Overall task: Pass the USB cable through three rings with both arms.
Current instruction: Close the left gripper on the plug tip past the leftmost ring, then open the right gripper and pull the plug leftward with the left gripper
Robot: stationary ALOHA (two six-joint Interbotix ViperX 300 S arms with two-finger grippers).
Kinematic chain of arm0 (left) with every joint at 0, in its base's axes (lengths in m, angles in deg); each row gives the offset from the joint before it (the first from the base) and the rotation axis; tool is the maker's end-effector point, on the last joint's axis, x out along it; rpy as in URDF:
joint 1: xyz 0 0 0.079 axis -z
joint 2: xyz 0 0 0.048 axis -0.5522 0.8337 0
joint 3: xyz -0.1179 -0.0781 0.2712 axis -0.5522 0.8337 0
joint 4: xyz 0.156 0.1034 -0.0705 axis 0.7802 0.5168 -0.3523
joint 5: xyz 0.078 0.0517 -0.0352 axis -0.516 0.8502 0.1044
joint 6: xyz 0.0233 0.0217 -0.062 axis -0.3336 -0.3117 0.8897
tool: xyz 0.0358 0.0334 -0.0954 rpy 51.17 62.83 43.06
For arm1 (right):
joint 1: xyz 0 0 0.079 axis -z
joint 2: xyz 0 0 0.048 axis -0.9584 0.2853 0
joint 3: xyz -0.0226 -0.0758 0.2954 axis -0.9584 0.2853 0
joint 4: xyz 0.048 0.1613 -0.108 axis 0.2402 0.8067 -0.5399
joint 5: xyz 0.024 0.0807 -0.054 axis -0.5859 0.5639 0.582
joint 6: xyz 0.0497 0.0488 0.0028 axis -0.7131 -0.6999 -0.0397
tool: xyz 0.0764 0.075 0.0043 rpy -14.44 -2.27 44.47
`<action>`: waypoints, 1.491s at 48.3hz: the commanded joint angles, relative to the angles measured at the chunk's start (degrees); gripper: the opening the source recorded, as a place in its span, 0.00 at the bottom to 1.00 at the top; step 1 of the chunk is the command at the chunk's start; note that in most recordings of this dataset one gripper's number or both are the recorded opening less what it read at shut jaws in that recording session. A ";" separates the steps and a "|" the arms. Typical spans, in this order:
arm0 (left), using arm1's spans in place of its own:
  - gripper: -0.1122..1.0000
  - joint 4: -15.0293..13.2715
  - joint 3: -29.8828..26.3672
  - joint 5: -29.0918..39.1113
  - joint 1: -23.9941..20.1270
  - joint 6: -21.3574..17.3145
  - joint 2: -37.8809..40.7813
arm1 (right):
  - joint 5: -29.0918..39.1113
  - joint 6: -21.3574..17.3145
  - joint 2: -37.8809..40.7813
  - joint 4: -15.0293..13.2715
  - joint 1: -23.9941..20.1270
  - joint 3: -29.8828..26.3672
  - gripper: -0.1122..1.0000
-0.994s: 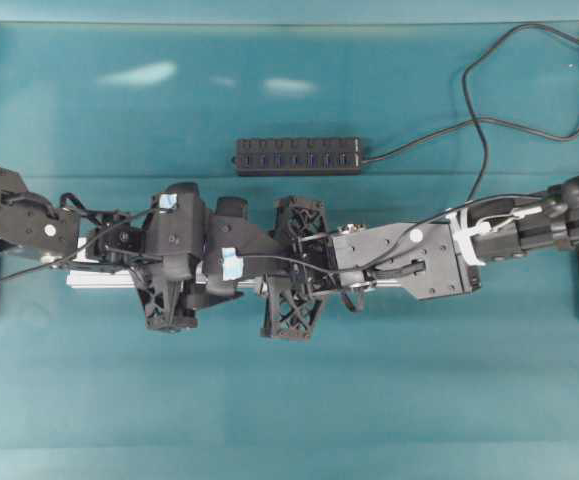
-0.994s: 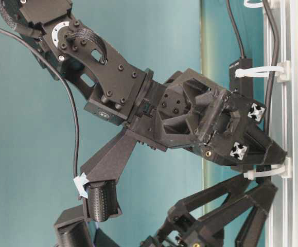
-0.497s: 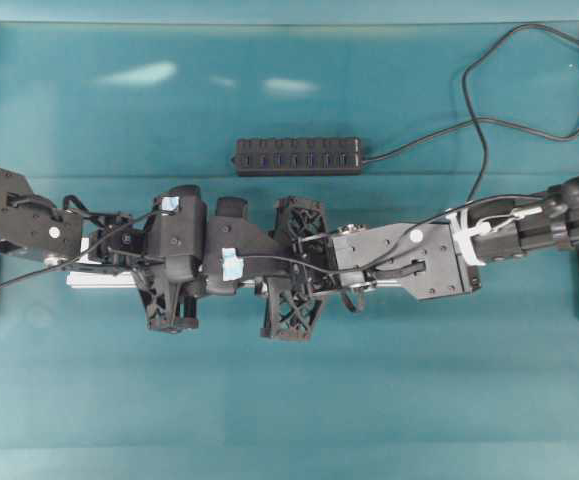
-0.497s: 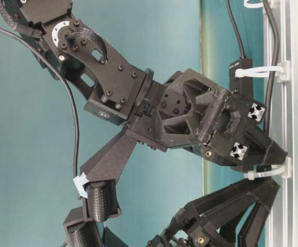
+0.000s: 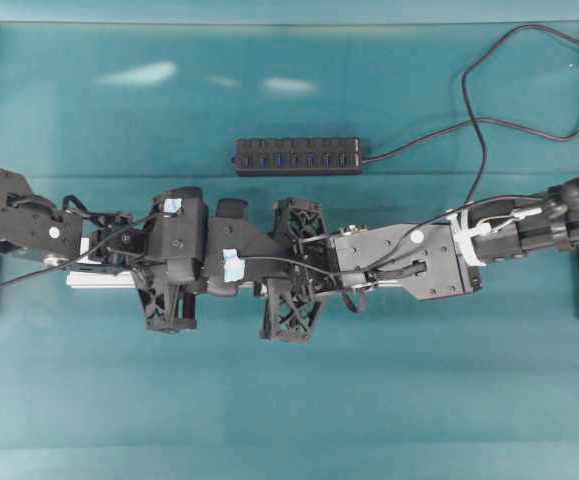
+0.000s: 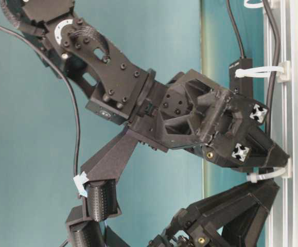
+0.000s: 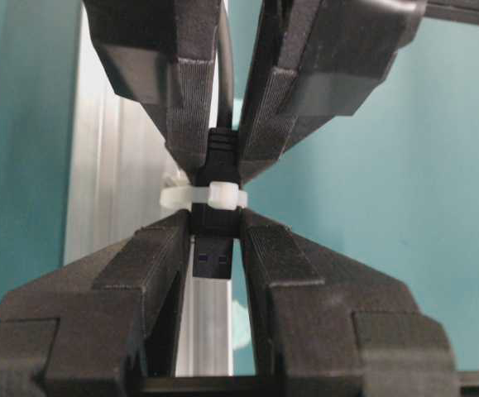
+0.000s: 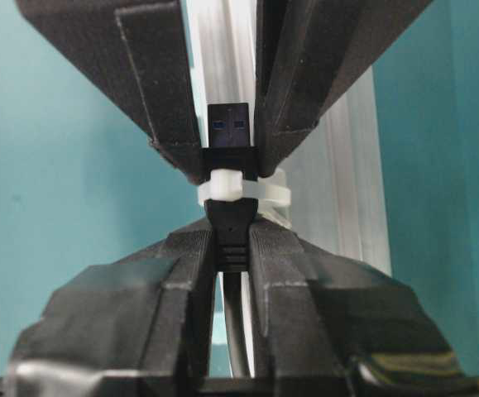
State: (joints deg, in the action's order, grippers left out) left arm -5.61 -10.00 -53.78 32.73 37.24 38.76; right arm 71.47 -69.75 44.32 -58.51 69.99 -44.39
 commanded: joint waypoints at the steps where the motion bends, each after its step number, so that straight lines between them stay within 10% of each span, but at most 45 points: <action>1: 0.32 0.09 -0.09 -0.53 0.09 0.26 -0.53 | -1.76 -0.62 -1.32 0.18 -0.88 -0.44 0.03; 14: 0.32 0.09 0.88 -0.70 0.09 0.44 -0.88 | -1.67 -0.70 -1.93 0.26 -1.58 0.88 0.18; 30: 0.32 0.09 1.41 -0.53 0.09 0.44 -1.67 | -0.62 -0.53 -2.90 0.35 -1.58 0.97 0.90; 72: 0.32 0.09 4.31 7.03 0.18 0.09 -15.73 | -0.97 -0.44 -12.13 -1.23 -0.26 9.23 0.86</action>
State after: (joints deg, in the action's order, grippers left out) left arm -5.61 -4.99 -46.92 32.64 37.42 24.52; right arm 70.94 -69.83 34.83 -59.56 69.64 -35.25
